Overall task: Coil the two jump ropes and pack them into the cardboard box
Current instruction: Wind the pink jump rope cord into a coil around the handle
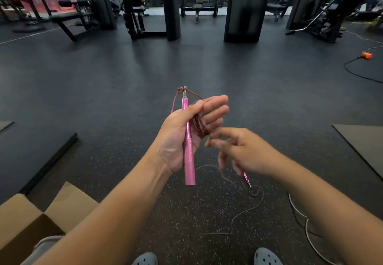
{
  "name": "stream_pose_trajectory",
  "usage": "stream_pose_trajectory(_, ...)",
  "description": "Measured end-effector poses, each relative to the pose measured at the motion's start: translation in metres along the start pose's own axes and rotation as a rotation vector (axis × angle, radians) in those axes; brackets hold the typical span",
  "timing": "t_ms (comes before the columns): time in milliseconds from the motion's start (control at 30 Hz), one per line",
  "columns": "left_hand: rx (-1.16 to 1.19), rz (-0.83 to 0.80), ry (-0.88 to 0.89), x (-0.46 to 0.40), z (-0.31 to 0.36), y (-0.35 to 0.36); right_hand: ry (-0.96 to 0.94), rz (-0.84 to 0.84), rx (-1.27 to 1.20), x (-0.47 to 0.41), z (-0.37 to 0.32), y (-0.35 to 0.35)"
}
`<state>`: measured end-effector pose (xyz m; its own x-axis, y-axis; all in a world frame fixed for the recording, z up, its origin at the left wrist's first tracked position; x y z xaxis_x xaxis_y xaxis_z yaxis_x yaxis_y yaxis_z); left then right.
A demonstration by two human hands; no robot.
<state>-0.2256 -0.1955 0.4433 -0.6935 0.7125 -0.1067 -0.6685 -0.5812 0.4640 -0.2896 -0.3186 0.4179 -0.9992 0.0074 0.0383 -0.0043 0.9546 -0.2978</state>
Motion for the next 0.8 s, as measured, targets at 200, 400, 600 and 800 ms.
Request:
stream_pose_trajectory(200,-0.747,0.133,0.143,0.000,-0.003,-0.014,0.127,-0.259,0.154,0.014,-0.006,0.012)
stream_pose_trajectory(400,-1.426,0.042,0.128,0.002,-0.015,-0.013,0.066,-0.094,0.132,0.013,-0.014,-0.014)
stream_pose_trajectory(600,-1.219,-0.039,-0.002,0.002,-0.010,-0.014,0.086,0.092,-0.379,0.015,-0.014,-0.037)
stream_pose_trajectory(800,-1.136,-0.188,-0.159,0.006,-0.023,-0.012,-0.085,0.091,-0.255,0.010,-0.017,-0.048)
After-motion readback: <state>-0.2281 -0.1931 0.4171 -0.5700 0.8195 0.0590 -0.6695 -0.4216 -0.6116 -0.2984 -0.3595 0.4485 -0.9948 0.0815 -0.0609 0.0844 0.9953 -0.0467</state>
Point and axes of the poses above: each hand's wrist, its own x-axis away from the middle knuckle, its own y-axis out of the palm, z = x × y, the point moved 4 cm from there along -x, towards the middle knuckle, and after that the axes turned 13 degrees about -x, right-handed, at the moved point
